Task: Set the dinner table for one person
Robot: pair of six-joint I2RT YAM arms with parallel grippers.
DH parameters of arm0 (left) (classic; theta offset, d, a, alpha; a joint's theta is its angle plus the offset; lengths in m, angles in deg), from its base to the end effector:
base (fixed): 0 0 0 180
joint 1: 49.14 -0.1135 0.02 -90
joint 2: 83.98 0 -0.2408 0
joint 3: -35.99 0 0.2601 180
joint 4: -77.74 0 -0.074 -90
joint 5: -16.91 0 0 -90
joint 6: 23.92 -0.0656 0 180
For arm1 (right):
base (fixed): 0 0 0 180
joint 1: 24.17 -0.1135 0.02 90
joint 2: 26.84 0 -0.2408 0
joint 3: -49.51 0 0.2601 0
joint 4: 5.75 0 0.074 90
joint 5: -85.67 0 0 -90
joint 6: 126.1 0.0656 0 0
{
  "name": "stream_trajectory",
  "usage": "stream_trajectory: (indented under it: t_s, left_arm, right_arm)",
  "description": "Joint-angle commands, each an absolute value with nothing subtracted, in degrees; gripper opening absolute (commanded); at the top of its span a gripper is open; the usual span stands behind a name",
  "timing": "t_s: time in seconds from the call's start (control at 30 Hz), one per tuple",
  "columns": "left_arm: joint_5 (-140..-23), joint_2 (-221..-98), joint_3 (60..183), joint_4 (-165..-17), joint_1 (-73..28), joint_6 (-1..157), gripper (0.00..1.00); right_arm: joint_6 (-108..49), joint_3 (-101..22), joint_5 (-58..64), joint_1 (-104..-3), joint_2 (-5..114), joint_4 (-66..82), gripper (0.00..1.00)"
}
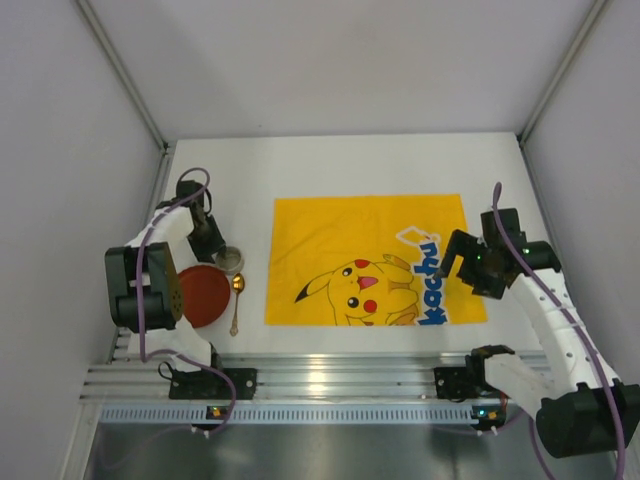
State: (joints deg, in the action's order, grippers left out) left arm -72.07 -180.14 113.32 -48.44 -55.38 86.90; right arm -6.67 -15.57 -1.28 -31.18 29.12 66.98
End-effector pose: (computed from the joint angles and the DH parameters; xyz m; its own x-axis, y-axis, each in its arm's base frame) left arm 0.3315 0.0374 0.1357 -0.8464 -0.4500 -0.2848 -0.4438 0.8916 -0.0901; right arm 0.2021 0.0284 0.2293 -0.8458 0.3904 -0.3637 0.3103 0.9144 0.2599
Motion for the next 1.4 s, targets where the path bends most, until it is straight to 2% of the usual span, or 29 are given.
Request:
stream_trajectory:
  t_s: [0.0, 0.07, 0.1, 0.17, 0.2, 0.27, 0.5, 0.73, 0.93, 1.03, 1.23, 1.37]
  left_arm:
    - [-72.83, -180.48, 112.08, -51.66, -55.64, 85.86, 0.38]
    - [-72.74, -181.98, 112.26, -52.45, -55.55, 85.77, 0.35]
    - [-72.83, -182.68, 112.52, -52.62, -55.55, 85.86, 0.27]
    - [-74.65, -184.79, 114.09, -52.54, -55.64, 85.94, 0.19]
    - [-75.28, -185.32, 114.71, -52.45, -55.64, 86.21, 0.09]
    - [-76.77, -186.02, 116.81, -52.19, -55.47, 86.47, 0.0]
    - [-77.49, -183.56, 127.01, -47.55, -50.64, 86.12, 0.0]
    - [-76.52, -185.76, 138.27, -41.38, -31.43, 90.15, 0.0]
    - [-78.72, -186.11, 142.57, -41.73, -17.0, 97.45, 0.0]
    - [-78.19, -186.9, 145.83, -40.5, -12.85, 99.12, 0.0]
    - [-79.16, -188.13, 151.88, -39.01, -6.79, 101.94, 0.0]
    - [-78.19, -188.75, 154.36, -38.04, -5.28, 102.82, 0.0]
  right_arm:
    - [-5.25, -14.98, -1.69, -31.55, 26.95, 66.82, 1.0]
    - [-4.9, -14.19, -1.6, -31.64, 26.42, 66.91, 1.0]
    - [-4.81, -13.92, -1.34, -31.55, 26.25, 66.82, 1.0]
    - [-4.55, -13.22, -1.08, -31.64, 25.81, 66.82, 1.0]
    - [-4.46, -13.04, -0.73, -31.64, 25.8, 66.82, 1.0]
    - [-4.28, -12.61, -0.29, -31.55, 25.72, 66.56, 1.0]
    - [-4.19, -17.6, 7.79, -32.87, 28.08, 60.78, 1.0]
    - [1.5, -27.27, 21.42, -39.62, 40.9, 48.83, 1.0]
    - [6.26, -37.54, 20.81, -47.45, 48.99, 43.18, 0.97]
    - [6.44, -39.93, 18.79, -49.65, 51.99, 43.09, 0.95]
    - [8.55, -37.31, 14.05, -50.18, 54.98, 45.64, 0.85]
    - [8.55, -35.28, 11.15, -50.27, 54.63, 47.22, 0.7]
